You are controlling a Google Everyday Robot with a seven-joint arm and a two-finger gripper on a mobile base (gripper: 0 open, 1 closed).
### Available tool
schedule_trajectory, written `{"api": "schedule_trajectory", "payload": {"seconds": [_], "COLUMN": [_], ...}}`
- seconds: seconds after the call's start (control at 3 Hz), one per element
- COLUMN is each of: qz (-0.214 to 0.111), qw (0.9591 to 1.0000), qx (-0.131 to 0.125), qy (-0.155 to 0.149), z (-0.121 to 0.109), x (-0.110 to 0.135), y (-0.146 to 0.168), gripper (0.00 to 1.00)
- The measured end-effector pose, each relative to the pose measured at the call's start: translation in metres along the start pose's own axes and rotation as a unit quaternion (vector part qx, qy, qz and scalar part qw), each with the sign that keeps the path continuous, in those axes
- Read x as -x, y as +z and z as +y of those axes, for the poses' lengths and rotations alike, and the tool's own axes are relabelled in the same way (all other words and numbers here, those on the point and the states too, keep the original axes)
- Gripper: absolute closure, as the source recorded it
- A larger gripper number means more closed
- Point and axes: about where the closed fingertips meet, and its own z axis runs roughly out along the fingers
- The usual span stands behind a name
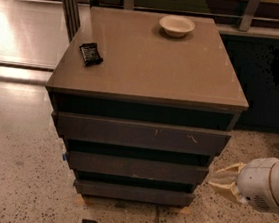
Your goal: Open bottom drawer
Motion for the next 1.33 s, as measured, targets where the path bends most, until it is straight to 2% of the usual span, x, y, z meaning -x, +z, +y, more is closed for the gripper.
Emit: {"api": "schedule_trajectory", "payload": {"seconds": [0.33,0.67,1.0,1.33], "qz": [-0.030,-0.084,-0.142,-0.170], "qw": [0.9984,0.9932,0.9827,0.9679], "qx": [-0.015,-0.022,-0.068,-0.110], "qy": [0.047,0.078,0.097,0.149], "z": [0.022,0.034,-0.003,-0.053], "x": [-0.031,-0.055,-0.061,-0.088], "y": [0.036,0.087,0.127,0.185], "gripper": [1.00,1.00,1.00,1.00]}}
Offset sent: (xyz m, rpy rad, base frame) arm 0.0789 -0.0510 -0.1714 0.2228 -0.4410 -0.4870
